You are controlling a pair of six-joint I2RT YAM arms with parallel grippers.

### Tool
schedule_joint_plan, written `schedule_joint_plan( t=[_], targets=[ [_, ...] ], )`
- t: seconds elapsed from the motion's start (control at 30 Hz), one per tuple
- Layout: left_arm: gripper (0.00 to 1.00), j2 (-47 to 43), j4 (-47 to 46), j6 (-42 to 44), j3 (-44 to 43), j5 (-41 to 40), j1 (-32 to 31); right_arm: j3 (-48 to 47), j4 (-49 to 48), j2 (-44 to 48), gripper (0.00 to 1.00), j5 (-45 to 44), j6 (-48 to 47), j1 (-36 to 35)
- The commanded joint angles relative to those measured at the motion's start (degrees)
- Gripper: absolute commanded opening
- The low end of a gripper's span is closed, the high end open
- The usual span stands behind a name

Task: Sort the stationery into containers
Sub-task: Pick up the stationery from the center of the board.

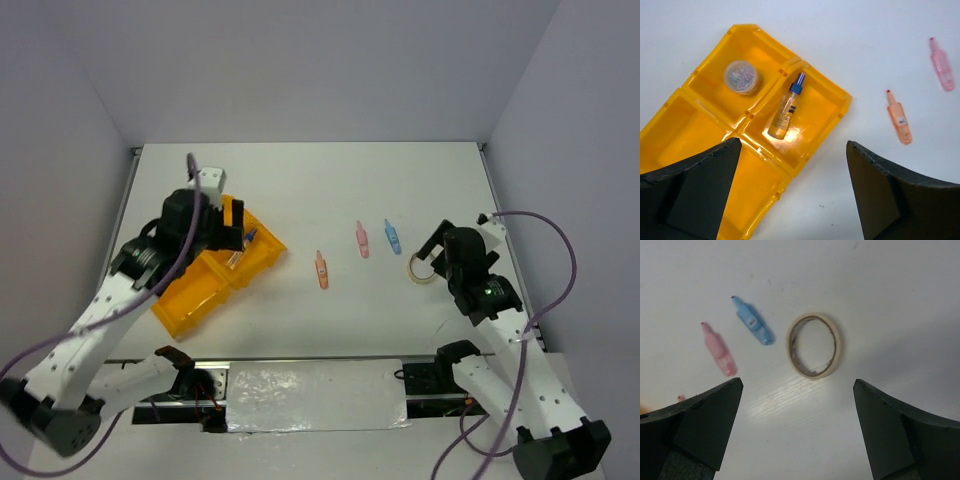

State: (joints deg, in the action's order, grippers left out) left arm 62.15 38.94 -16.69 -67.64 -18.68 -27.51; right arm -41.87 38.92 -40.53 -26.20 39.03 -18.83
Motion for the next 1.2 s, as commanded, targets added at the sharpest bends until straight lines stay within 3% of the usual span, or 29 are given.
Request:
schedule_joint_plan(
  t=[0.0,0.2,0.63,0.93,1.03,1.17],
  targets=[
    [0.99,-9.8,-7.7,-1.5,8.4,4.2,0.1,3.6,-6.4,-0.8,0.99,2.9,0.9,8.7],
    [0.99,-16.2,-9.3,-2.0,12.4,3.7,0.1,2.8,-9.0,-14.1,0.93,1.6,1.9,11.8],
    [0.99,-16.7,-8.7,-2.2,12.7,3.6,0.0,10.7,-22.9,-28.3,0.73,9.9,1.2,16.5],
    [0.99,-15.7,-8.7,-2.6,12.6,5.5,0.0,8.8,-24.2,-36.0,0.34,14.9,-0.6,18.5],
    [0.99,-15.4,-8.8,-3.1,12.5,6.1,0.1,8.7,-23.4,-34.5,0.09,14.6,-0.8,18.4],
    [0.99,-14.1,-10.3,-5.2,12.1,10.8,0.1,10.6,-23.2,-28.5,0.08,13.6,-0.7,18.4]
  ],
)
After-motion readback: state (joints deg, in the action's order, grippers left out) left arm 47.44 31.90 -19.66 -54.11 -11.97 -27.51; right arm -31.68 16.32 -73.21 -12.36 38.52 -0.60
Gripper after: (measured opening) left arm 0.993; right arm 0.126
